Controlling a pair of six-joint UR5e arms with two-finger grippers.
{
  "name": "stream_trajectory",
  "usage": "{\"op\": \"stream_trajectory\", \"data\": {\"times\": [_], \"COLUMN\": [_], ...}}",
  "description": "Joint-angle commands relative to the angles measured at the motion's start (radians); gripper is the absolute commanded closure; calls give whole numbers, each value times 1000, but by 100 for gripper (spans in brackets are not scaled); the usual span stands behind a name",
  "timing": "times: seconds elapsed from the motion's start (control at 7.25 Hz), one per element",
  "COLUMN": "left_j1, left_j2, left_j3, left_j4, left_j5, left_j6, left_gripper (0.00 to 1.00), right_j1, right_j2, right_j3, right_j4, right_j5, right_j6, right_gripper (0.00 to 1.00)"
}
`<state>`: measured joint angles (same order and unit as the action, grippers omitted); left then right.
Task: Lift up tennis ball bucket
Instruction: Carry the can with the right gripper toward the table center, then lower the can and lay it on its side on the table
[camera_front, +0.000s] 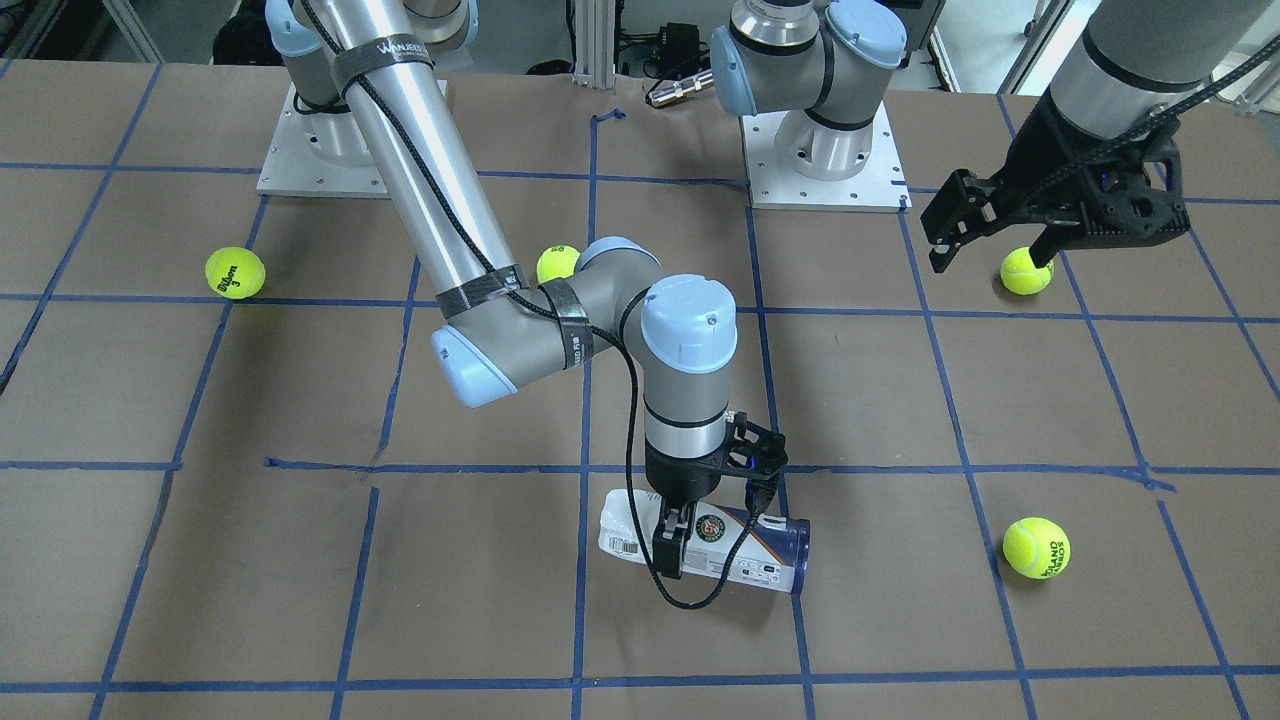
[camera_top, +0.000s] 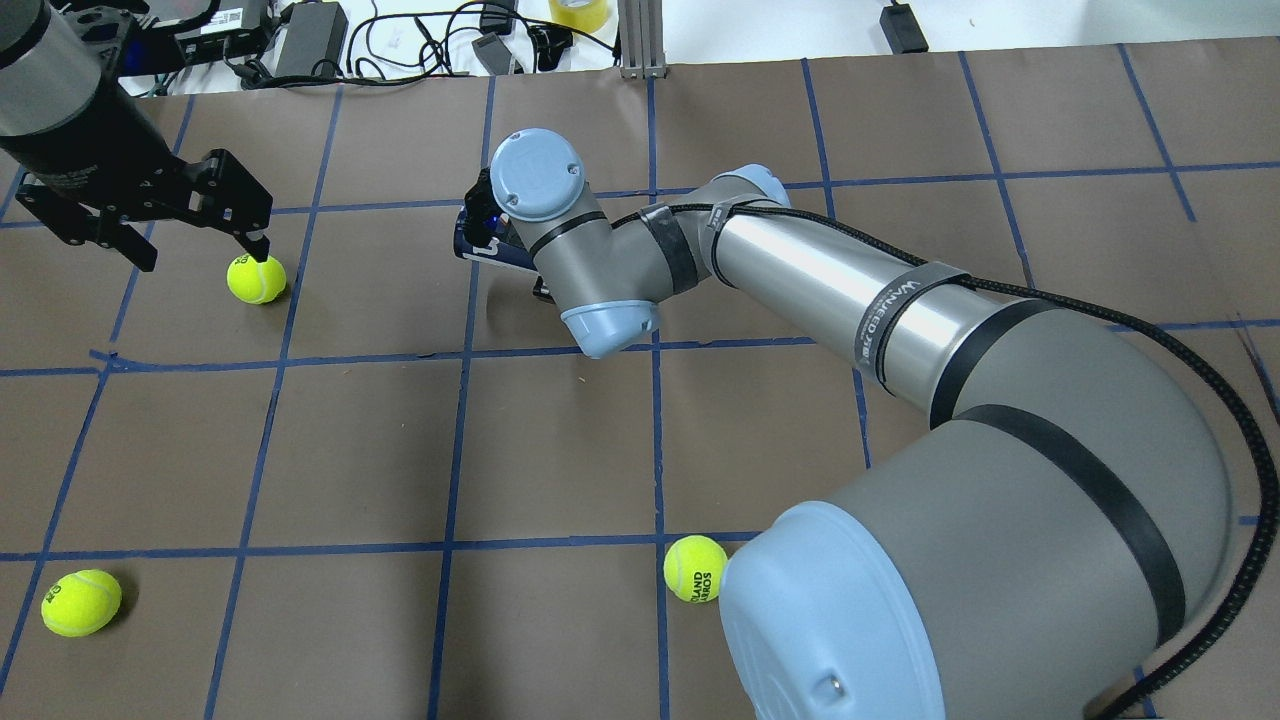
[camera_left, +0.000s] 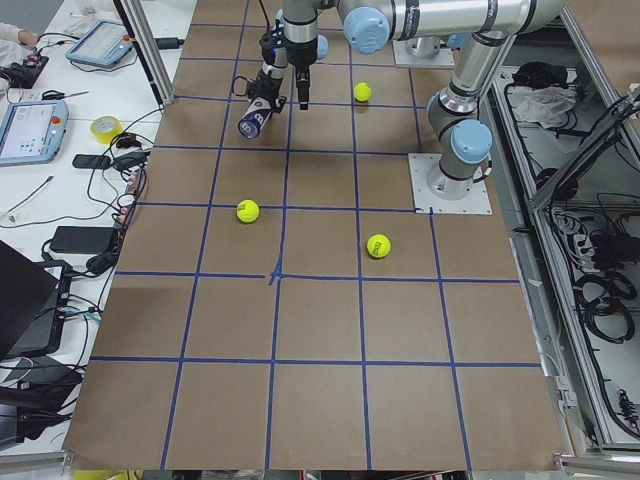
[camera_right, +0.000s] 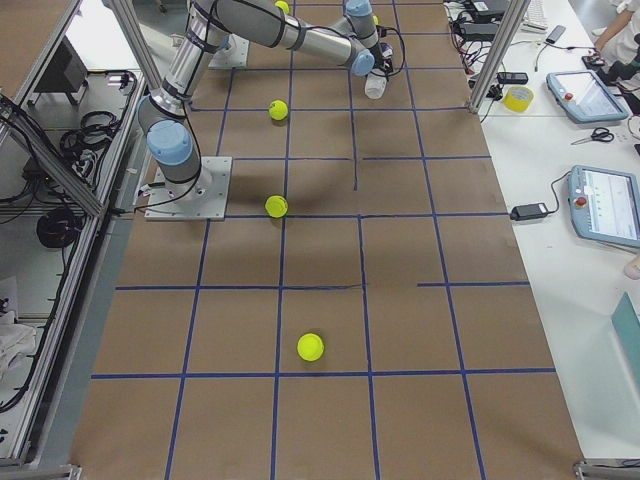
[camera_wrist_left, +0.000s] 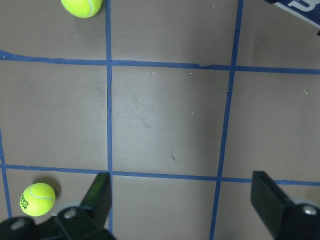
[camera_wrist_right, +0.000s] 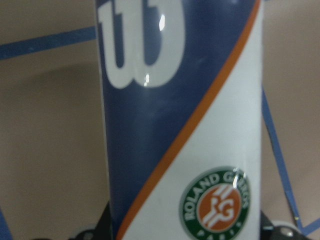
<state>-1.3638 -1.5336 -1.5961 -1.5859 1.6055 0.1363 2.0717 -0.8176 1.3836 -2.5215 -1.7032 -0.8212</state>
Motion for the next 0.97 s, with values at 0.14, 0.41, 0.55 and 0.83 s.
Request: {"op": "stream_trajectory", "data": {"times": [0.14, 0.41, 0.55, 0.83], "left_j1": [0, -1, -1, -1], "left_j2": [-5, -5, -5, -5], "left_j3": [-8, -7, -5, -7], "left_j4": [44, 44, 44, 43], "left_j5": [-1, -1, -4, -4], "left_j6": [-1, -1, -1, 0], "left_gripper": [0, 0, 0, 0], "right_j1": [-4, -16, -18, -19], "right_j2": [15, 28, 28, 22], "right_j3": [12, 15, 15, 9], "right_j4": [-54, -20, 19, 53], "right_j5": [-24, -10, -12, 6], "right_j6": [-295, -349, -352, -352], "right_gripper": [21, 23, 22, 0]}}
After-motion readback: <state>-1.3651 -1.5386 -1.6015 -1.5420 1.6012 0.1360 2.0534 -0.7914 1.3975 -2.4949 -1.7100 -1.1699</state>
